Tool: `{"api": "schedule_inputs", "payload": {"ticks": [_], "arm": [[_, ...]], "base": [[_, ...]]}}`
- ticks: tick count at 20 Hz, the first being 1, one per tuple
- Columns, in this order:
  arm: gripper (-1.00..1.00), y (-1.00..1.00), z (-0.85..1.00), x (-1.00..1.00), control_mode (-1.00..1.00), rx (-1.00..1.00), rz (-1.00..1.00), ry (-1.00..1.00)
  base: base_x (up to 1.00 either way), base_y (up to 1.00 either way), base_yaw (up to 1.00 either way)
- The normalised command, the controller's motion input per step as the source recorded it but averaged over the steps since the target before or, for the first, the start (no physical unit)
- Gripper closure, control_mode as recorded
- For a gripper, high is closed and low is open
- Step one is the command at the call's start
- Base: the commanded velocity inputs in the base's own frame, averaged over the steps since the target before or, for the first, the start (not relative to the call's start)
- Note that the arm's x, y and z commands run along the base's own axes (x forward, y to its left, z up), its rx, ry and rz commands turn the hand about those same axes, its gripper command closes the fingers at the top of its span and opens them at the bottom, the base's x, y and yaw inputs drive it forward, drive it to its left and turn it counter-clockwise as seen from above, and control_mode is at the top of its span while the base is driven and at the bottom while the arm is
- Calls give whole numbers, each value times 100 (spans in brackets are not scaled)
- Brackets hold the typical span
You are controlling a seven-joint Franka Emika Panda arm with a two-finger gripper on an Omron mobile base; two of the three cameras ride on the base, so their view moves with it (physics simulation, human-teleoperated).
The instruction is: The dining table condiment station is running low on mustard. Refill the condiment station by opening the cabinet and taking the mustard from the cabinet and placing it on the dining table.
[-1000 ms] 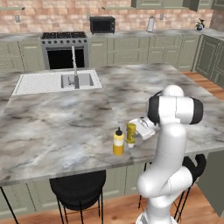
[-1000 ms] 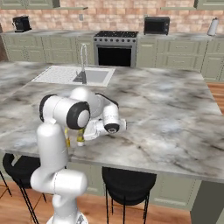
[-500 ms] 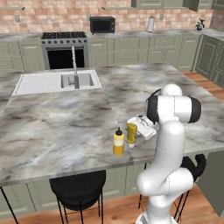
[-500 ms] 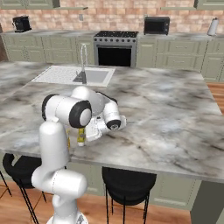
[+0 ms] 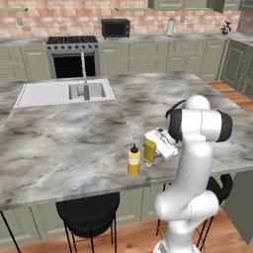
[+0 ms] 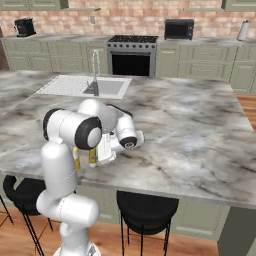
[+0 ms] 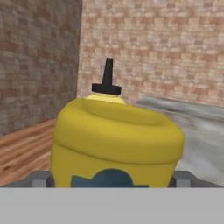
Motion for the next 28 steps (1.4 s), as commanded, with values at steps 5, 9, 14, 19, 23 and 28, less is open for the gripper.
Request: {"api": "schedule_inputs", "payload": {"ticks": [5,9,14,19,23,28], "arm": [[-100,0,0,0,-100,0,0,-9],[-100,0,0,0,-100,1,0,-7],[-100,0,15,0,-100,2,0,-2],[-100,0,32,0,-100,3,0,0],[-100,0,33,0,-100,2,0,0],[-100,0,39,-9,-100,0,0,0]], "base": [[0,0,0],[0,0,0],[0,0,0],[0,0,0],[0,0,0],[0,0,0]]}}
